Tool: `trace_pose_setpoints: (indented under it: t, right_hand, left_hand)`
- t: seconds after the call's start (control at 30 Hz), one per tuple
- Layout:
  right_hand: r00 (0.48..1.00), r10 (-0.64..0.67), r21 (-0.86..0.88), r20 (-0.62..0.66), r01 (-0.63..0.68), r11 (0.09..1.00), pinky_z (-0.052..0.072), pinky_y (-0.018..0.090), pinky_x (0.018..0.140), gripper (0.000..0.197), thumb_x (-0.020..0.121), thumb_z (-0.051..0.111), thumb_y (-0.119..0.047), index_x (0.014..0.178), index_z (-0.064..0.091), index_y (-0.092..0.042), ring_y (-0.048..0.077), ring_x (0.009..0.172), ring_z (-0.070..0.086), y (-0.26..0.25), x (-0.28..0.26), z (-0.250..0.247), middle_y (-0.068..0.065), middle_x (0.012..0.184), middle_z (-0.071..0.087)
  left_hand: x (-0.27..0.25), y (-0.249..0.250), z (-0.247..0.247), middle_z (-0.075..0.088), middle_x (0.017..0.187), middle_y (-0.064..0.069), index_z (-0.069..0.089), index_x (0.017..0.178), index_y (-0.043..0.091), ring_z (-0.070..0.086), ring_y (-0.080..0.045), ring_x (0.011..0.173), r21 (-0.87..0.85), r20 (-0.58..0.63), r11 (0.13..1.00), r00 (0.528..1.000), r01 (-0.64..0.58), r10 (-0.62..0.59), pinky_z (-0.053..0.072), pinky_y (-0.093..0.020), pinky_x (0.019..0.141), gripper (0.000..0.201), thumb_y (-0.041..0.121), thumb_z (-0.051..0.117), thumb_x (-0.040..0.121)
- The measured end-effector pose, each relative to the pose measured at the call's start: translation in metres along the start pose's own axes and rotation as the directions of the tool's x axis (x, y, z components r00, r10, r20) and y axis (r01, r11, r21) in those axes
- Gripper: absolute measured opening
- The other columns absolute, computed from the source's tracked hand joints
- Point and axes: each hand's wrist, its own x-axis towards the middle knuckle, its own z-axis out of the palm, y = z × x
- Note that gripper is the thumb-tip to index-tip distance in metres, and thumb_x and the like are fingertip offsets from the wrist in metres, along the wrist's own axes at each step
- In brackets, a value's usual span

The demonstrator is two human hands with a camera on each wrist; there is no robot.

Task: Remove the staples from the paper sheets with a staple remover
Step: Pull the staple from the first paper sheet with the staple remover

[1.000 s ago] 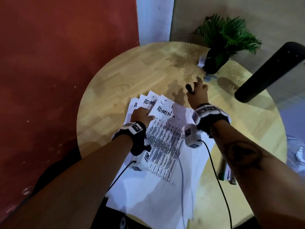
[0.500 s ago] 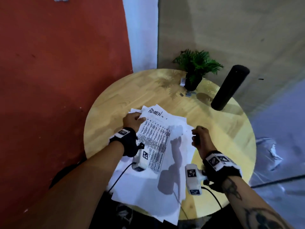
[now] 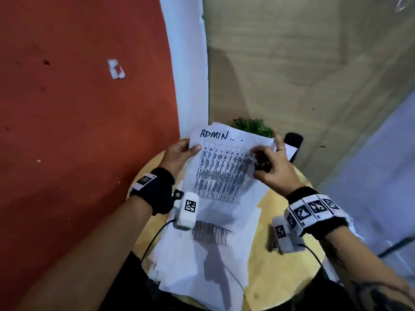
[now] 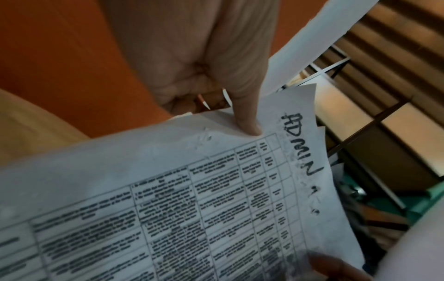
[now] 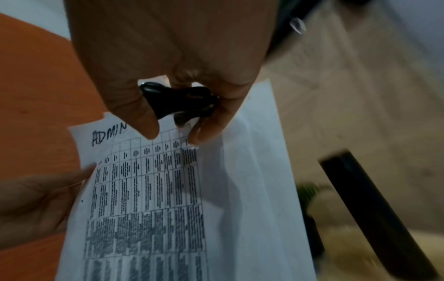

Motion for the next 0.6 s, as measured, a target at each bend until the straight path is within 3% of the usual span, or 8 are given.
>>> trace_pose_setpoints:
  t: [0.07,0.1,0.2,0.27,0.37,0.5,0.6]
  right_hand:
    - [0.998,-0.063,-0.075,-0.006,0.063,0.995,0.042,0.028,0.091,0.059,0.057,0.056,-0.034,0.113,0.06,-0.016,0.015,0.118,0.049,-0.017,0.008,-0.02,0.002,0.157,0.002]
    - [0.997,-0.076,-0.065,0.0,0.075,0.995,0.041,0.026,0.093,0.062,0.054,0.056,-0.04,0.111,0.06,-0.015,0.016,0.119,0.048,-0.021,0.012,-0.027,0.004,0.155,0.012]
    - [0.993,-0.116,0.029,0.018,0.116,0.993,0.035,0.008,0.085,0.073,0.046,0.046,-0.049,0.105,0.061,-0.009,0.011,0.1,0.047,-0.027,0.023,-0.045,0.009,0.117,0.046]
    - [0.992,-0.125,0.024,0.006,0.124,0.992,0.038,0.018,0.081,0.072,0.047,0.045,-0.051,0.103,0.06,-0.008,0.015,0.093,0.048,-0.028,0.027,-0.056,0.01,0.102,0.05]
    - [0.99,-0.141,-0.016,0.028,0.141,0.99,0.04,0.034,0.088,0.07,0.05,0.043,-0.051,0.102,0.059,-0.007,0.021,0.098,0.05,-0.028,0.027,-0.066,0.012,0.102,0.052]
    - [0.987,-0.147,-0.024,0.07,0.149,0.989,0.04,0.034,0.088,0.066,0.05,0.043,-0.05,0.101,0.058,-0.011,0.019,0.098,0.048,-0.032,0.019,-0.07,0.01,0.103,0.052]
    - [0.987,-0.142,0.029,0.079,0.14,0.99,0.042,0.035,0.089,0.06,0.049,0.046,-0.049,0.099,0.057,-0.017,0.018,0.097,0.05,-0.038,0.009,-0.072,0.006,0.102,0.051]
  left_hand:
    - [0.001,0.021,0.004,0.074,0.079,0.011,0.062,0.096,0.011,0.068,-0.002,0.076,-0.014,0.037,1.0,0.999,-0.02,0.02,0.053,-0.018,0.073,0.018,-0.003,0.052,0.09]
    - [0.002,0.03,0.006,0.074,0.079,0.01,0.062,0.097,0.01,0.068,-0.002,0.075,-0.022,0.05,0.999,0.998,-0.033,0.034,0.053,-0.017,0.072,0.017,-0.003,0.052,0.09]
    - [0.004,0.048,0.012,0.073,0.073,0.008,0.061,0.092,0.008,0.067,-0.003,0.068,-0.049,0.055,0.998,0.997,-0.05,0.053,0.054,-0.017,0.067,0.015,-0.004,0.052,0.09]
    - [0.005,0.052,0.018,0.072,0.068,0.008,0.06,0.087,0.009,0.066,-0.002,0.062,-0.042,0.039,0.998,0.998,-0.053,0.054,0.053,-0.015,0.061,0.016,-0.005,0.052,0.09]
    - [0.004,0.055,0.025,0.072,0.068,0.01,0.061,0.086,0.01,0.066,0.001,0.062,0.01,0.041,0.998,0.997,-0.059,0.059,0.052,-0.013,0.061,0.016,-0.006,0.057,0.086]
    - [-0.001,0.066,0.04,0.072,0.092,0.006,0.066,0.101,0.008,0.065,0.004,0.082,0.129,0.124,0.981,0.984,-0.145,0.129,0.049,-0.011,0.075,0.031,0.001,0.073,0.072]
    - [-0.006,0.079,0.051,0.068,0.079,0.004,0.068,0.09,0.011,0.062,0.006,0.069,0.181,0.126,0.965,0.977,-0.191,0.17,0.048,-0.01,0.07,0.024,-0.002,0.075,0.071]
